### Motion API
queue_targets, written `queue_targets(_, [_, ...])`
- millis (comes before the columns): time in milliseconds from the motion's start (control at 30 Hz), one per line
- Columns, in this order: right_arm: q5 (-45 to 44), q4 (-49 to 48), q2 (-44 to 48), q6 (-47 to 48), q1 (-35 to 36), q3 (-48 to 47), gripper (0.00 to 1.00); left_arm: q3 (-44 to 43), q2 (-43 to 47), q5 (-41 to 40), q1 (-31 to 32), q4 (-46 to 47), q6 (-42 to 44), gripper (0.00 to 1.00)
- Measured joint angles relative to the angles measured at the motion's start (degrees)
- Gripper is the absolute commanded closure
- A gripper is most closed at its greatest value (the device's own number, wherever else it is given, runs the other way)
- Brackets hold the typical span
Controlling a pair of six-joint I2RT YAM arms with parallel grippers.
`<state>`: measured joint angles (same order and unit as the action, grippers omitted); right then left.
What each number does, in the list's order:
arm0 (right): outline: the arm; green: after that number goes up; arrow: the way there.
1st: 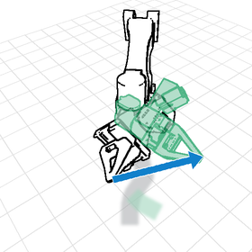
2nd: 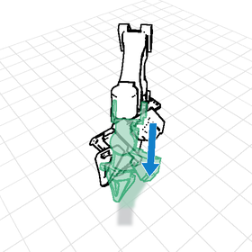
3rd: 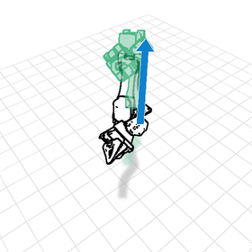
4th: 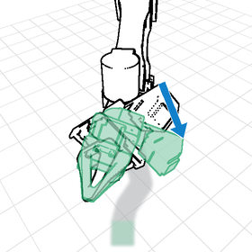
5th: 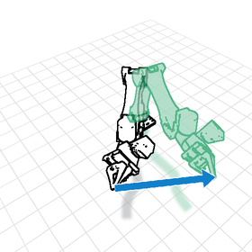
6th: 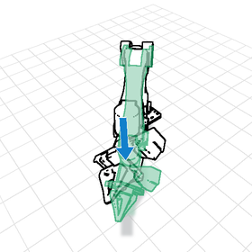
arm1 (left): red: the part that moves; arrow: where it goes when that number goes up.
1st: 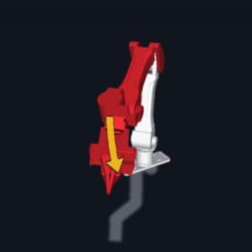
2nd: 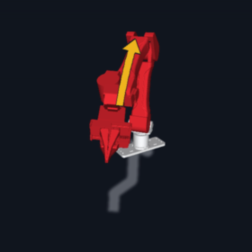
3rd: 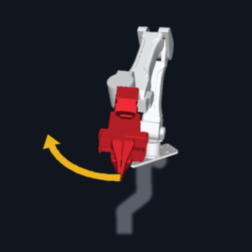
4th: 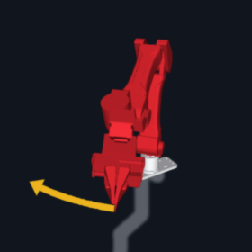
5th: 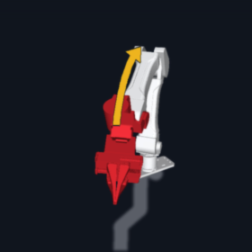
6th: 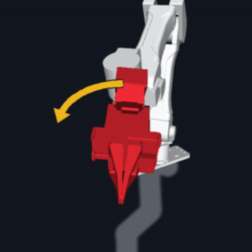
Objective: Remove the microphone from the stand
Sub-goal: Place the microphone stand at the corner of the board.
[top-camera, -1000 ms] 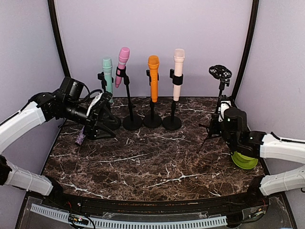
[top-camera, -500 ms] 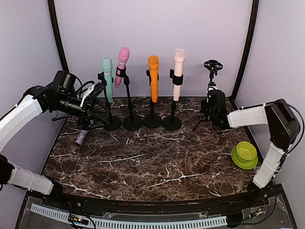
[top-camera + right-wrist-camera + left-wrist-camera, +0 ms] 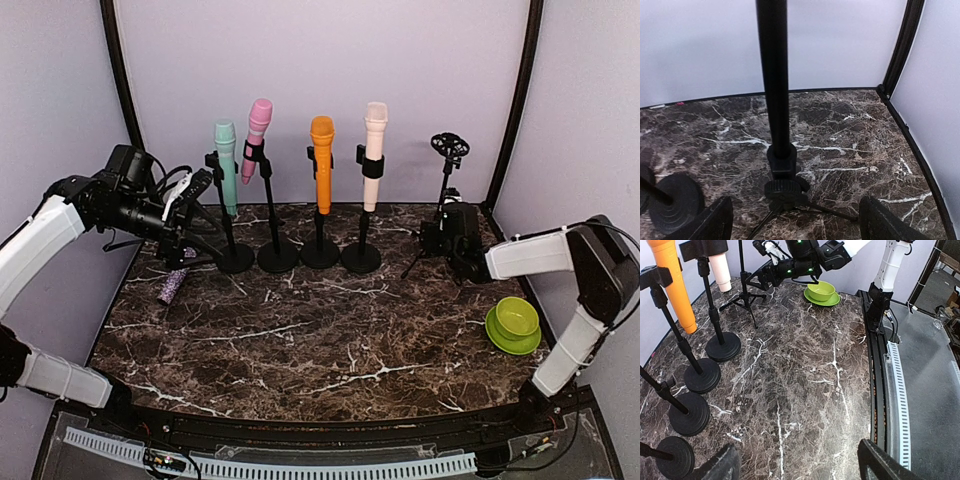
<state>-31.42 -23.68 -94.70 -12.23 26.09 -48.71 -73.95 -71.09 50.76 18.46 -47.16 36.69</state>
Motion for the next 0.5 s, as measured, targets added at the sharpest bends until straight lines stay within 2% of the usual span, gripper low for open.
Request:
queue_targets(67, [1.14,2.89,5.03,-1.14,0.13,0.94,0.15,-0.17,0.07,0.66,-0.28,-0.26,-0.02,0.17])
queue_targets(200, [3.82,8.61,14.36,-3.34,-0.24,-1.66,0.35,-0.17,0.07,1.49,-0.35,-0.79,-0.17,0.18])
queue_targets(300, [6.29,14.93,15.23,-5.86,-2.43,-11.89,0.36,-0.17,0.07,2.23,-0.35,-0.9,-0.63,0.19])
queue_targets(433, [8.24,18.8,13.25,-7.23,-4.63,-23.82,0.35,-0.17,0.07,2.75,-0.35,-0.98,-1.11,0.19])
queue_targets(500, [8.79,20.92,11.52,-7.78,-5.2,-28.87,0.38,-0.17,0.07,2.91,-0.35,-1.22,-1.11,0.19])
